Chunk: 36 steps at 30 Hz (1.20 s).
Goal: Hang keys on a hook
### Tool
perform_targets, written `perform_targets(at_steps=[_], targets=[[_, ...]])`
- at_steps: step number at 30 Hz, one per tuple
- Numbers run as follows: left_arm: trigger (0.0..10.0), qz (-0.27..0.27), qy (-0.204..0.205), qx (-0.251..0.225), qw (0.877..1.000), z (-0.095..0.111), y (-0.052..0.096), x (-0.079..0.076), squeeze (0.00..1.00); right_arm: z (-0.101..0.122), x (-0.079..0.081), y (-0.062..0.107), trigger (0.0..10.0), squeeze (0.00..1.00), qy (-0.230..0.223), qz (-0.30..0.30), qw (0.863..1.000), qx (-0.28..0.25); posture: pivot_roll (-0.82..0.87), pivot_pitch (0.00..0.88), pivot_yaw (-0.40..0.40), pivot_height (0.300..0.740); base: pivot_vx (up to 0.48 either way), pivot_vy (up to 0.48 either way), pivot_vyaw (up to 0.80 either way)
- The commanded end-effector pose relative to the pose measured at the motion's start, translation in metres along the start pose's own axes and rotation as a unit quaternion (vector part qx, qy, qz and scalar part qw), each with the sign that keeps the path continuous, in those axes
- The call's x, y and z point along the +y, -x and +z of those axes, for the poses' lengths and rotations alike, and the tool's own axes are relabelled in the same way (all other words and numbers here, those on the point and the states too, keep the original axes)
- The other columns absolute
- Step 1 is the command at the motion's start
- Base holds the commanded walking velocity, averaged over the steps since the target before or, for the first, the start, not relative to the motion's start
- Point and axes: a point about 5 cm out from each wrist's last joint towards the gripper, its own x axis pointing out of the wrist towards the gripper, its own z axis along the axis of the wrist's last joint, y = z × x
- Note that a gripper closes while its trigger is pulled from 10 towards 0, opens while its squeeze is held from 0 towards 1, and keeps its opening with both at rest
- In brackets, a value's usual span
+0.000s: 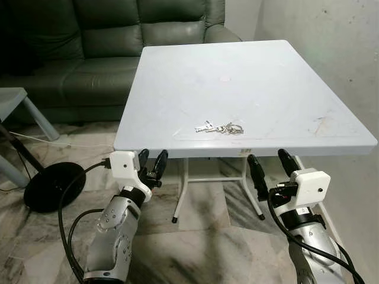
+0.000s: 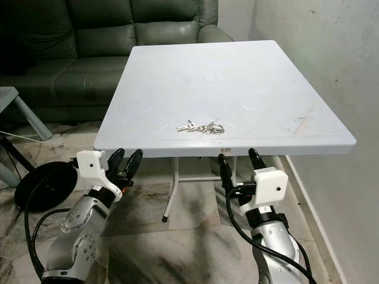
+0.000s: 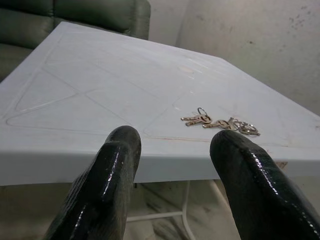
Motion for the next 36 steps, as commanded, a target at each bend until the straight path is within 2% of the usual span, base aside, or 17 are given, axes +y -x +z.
perform_targets(at_steps=[1, 5, 13, 17, 22, 27, 31, 36], targets=[[10.0, 0.006, -0.004, 0.004, 1.0, 0.001, 0.001, 0.003, 0.0, -0.002, 0.001, -0.002, 10.0, 0.0, -0.007, -0.004, 1.0, 0.008, 0.0, 0.098, 0.033, 0.74, 0.0, 0.0, 0.0], [10.0, 0.004, -0.006, 0.002, 1.0, 0.002, 0.0, 0.003, 0.0, 0.004, -0.001, -0.012, 10.0, 0.0, -0.027, -0.03, 0.999, -0.012, 0.01, 0.099, 0.033, 0.74, 0.0, 0.0, 0.0], [10.0, 0.009, -0.004, -0.005, 1.0, 0.005, -0.004, 0.005, 0.0, 0.013, 0.019, -0.035, 10.0, 0.0, -0.031, -0.002, 0.999, -0.037, 0.01, 0.095, 0.031, 0.74, 0.0, 0.0, 0.0], [10.0, 0.012, -0.003, -0.006, 1.0, 0.005, -0.005, 0.006, 0.0, 0.009, 0.015, -0.037, 10.0, 0.0, -0.029, -0.012, 0.999, -0.031, 0.02, 0.092, 0.029, 0.74, 0.0, 0.0, 0.0], [10.0, 0.022, 0.008, -0.009, 1.0, 0.006, -0.012, 0.01, 0.0, 0.008, 0.009, -0.047, 10.0, 0.0, -0.024, -0.021, 0.999, -0.027, 0.02, 0.09, 0.03, 0.74, 0.0, 0.0, 0.0], [10.0, 0.028, 0.016, -0.004, 0.999, 0.004, -0.017, 0.01, 0.0, 0.001, 0.005, -0.055, 10.0, 0.0, 0.0, -0.024, 1.0, -0.011, 0.02, 0.089, 0.03, 0.74, 0.0, 0.0, 0.0], [10.0, 0.034, 0.019, -0.009, 0.999, 0.004, -0.016, 0.011, 0.0, 0.001, 0.002, -0.06, 10.0, 0.0, 0.0, -0.02, 1.0, -0.013, 0.03, 0.089, 0.023, 0.74, 0.0, 0.0, 0.0], [10.0, 0.054, 0.009, -0.019, 0.998, 0.008, -0.012, 0.02, 0.0, -0.003, 0.006, -0.062, 10.0, 0.0, -0.006, -0.011, 1.0, -0.006, 0.08, 0.092, -0.01, 0.74, 0.0, 0.0, 0.0]])
